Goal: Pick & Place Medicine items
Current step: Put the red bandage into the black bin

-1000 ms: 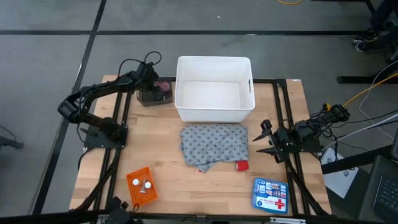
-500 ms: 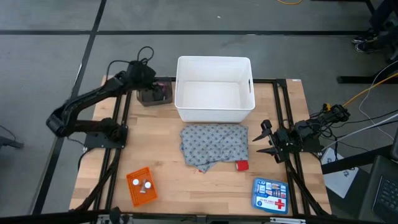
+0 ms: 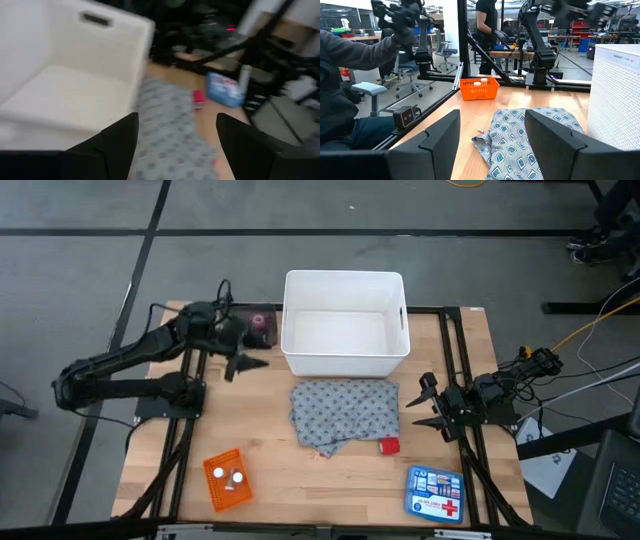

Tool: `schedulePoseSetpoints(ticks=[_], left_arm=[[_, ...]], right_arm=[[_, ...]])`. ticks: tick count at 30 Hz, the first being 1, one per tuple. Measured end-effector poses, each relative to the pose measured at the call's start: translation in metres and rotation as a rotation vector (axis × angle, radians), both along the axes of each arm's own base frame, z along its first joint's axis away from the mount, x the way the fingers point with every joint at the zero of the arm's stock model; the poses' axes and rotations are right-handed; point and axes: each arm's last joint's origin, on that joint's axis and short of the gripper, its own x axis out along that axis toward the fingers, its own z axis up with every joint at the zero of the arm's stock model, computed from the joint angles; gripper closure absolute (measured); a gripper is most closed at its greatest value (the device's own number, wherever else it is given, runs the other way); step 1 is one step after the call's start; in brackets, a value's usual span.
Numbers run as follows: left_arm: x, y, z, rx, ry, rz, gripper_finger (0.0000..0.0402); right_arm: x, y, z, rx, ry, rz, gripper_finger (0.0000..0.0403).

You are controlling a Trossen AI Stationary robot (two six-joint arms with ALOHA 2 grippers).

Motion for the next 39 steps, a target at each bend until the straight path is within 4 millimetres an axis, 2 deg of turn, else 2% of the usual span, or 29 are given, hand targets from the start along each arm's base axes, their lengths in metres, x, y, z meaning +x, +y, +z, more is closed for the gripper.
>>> schedulePoseSetpoints(ticks=[5,10,18,24,31,36,39], left_arm=[[0.010,-0.031,0.011,0.040,-0.096,-0.101,0.0139],[0.026,-0.058,0.014,0.082,-0.154,-0.186,0.0139],[0.062,-0.092,-0.003,0.156,-0.107,-0.222,0.0139],[0.097,-0.113,-0.019,0.188,0.007,-0.233,0.0139],[0.147,-0.152,-0.030,0.325,0.088,-0.248,0.0139],[0.183,-0.168,-0.046,0.390,0.152,-0.124,0.0139],[0.205,-0.174,-0.055,0.351,0.145,-0.079,0.0139]], right_arm=[[0.000,0.000,0.000,0.000,0.000,0.000,0.0179],[0.000,0.000,0.000,0.000,0.000,0.000,0.0179],[0.000,0.000,0.000,0.000,0.000,0.000,0.0179],[0.000,0.000,0.000,0.000,0.000,0.000,0.0179],[0.000,0.000,0.000,0.000,0.000,0.000,0.0179],[0.000,0.000,0.000,0.000,0.000,0.000,0.0179],[0.000,0.000,0.000,0.000,0.000,0.000,0.0179]])
